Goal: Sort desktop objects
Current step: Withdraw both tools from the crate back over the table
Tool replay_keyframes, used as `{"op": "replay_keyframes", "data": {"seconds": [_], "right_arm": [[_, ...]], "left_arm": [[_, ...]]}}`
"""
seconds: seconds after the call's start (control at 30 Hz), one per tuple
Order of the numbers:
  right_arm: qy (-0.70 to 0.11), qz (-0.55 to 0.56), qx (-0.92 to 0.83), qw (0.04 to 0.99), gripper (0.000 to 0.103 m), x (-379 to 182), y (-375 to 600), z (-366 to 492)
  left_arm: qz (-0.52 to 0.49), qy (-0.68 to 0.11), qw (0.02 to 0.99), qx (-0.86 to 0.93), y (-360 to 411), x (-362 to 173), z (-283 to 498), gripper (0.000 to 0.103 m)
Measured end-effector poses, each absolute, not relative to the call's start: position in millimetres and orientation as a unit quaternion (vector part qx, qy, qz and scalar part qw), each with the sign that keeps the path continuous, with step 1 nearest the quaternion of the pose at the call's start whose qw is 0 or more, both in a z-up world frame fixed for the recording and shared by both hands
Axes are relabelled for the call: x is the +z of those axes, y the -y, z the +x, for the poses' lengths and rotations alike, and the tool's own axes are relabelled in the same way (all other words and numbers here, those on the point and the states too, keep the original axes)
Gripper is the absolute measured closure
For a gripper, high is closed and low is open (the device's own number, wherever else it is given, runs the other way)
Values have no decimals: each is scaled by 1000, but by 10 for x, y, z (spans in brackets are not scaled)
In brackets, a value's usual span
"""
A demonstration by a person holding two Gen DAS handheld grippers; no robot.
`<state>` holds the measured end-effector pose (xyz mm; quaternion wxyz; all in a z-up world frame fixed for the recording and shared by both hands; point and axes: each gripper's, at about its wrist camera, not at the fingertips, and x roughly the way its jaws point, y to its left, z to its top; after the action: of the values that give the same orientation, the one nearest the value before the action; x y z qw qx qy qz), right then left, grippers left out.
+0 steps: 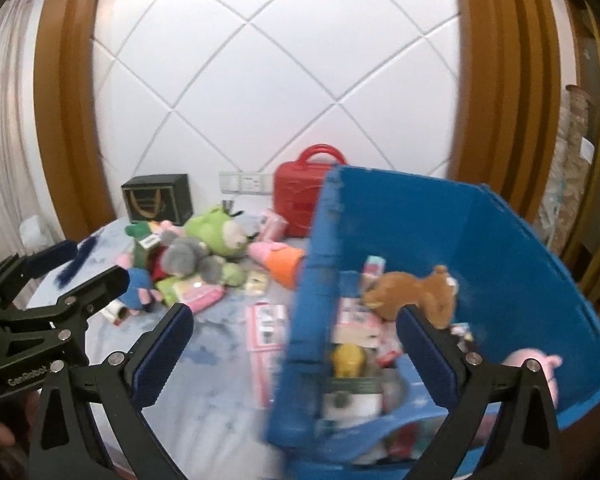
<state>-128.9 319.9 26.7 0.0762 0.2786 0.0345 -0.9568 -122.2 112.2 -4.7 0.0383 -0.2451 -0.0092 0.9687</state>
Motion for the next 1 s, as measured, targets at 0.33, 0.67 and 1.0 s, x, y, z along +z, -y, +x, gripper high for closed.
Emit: {"op": "replay_keyframes", "data": {"seconds": [0.33, 0.67, 1.0], "right_arm": [[-21, 321, -944, 70, 0, -164, -2075, -1271], [-13, 395, -918, 23, 0, -743, -2090, -1535], [8, 446, -891, 81, 0, -1383, -2041, -2520]], "left_arm": [[-299, 9, -2, 954, 386, -654, -1279, 19], [-378, 64, -56, 922, 1209, -1453, -1676, 19], [-447, 83, -133, 881, 1608, -2007, -2166, 19]]}}
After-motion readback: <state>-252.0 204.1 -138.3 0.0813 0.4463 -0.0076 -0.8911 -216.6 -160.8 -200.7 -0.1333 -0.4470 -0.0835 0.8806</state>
